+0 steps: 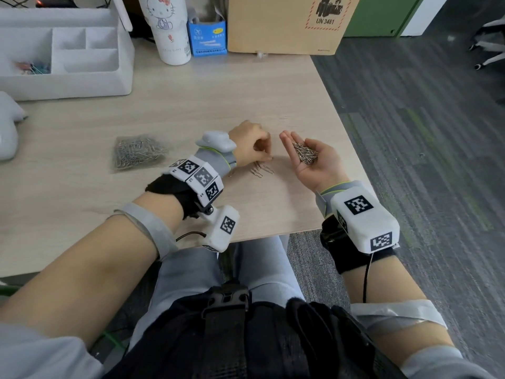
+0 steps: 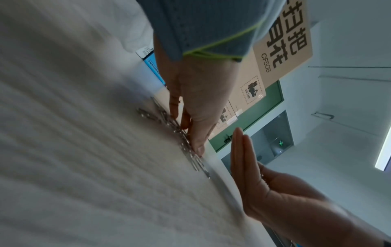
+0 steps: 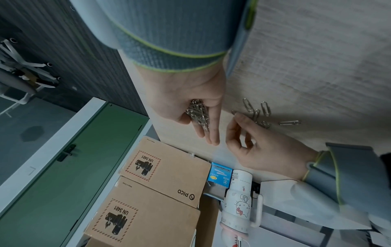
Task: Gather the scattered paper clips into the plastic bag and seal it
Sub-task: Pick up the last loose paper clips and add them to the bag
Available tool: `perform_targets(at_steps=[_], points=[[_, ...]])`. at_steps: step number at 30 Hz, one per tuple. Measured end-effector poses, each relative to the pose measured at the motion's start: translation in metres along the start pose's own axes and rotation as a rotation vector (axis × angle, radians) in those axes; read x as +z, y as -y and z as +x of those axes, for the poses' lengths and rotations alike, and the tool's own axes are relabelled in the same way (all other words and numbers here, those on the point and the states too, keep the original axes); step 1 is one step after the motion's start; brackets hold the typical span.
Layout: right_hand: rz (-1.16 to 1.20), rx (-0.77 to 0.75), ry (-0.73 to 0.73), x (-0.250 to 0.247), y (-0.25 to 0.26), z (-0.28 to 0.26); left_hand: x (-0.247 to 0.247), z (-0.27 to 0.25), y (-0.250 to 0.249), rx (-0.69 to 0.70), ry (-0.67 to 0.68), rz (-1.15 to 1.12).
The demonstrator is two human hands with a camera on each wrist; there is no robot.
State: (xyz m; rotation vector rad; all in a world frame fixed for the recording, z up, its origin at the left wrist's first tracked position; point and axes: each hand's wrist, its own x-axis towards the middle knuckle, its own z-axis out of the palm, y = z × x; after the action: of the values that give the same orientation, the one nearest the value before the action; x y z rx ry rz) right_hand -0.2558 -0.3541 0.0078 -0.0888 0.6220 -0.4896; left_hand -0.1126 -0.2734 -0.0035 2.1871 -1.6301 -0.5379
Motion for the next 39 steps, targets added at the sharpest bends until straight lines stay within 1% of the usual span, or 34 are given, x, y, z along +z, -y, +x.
perform_targets(at_steps=[3,7,12,15,19,25,29,32,39], points=[[-0.007,0.008,-0.003,0.001,-0.004,0.000,-0.006,-0.009,0.010,-0.040,0.006,-0.007],[-0.004,0.012,0.003,0.004,-0.008,0.002,-0.021,-0.019,0.016,-0.065,-0.027,-0.052],[-0.012,0.012,0.003,0.005,-0.013,0.003,-0.024,-0.031,0.025,-0.083,0.073,0.034],[-0.013,0.015,0.000,0.005,-0.016,0.003,-0.020,-0.033,0.025,-0.076,0.041,-0.051],[-0.026,0.009,-0.014,0.006,-0.018,0.003,-0.015,-0.030,0.024,-0.064,0.008,-0.070],[-0.036,0.004,-0.018,0.005,-0.019,0.005,-0.013,-0.022,0.020,-0.059,0.021,0.005],[-0.034,0.004,-0.027,0.005,-0.018,0.005,-0.014,-0.017,0.016,-0.071,0.090,0.075],[-0.032,0.008,-0.028,0.004,-0.017,0.005,-0.017,-0.014,0.013,-0.054,0.131,0.114],[-0.052,0.000,-0.033,0.004,-0.015,0.008,-0.017,-0.011,0.011,-0.033,0.144,0.183]])
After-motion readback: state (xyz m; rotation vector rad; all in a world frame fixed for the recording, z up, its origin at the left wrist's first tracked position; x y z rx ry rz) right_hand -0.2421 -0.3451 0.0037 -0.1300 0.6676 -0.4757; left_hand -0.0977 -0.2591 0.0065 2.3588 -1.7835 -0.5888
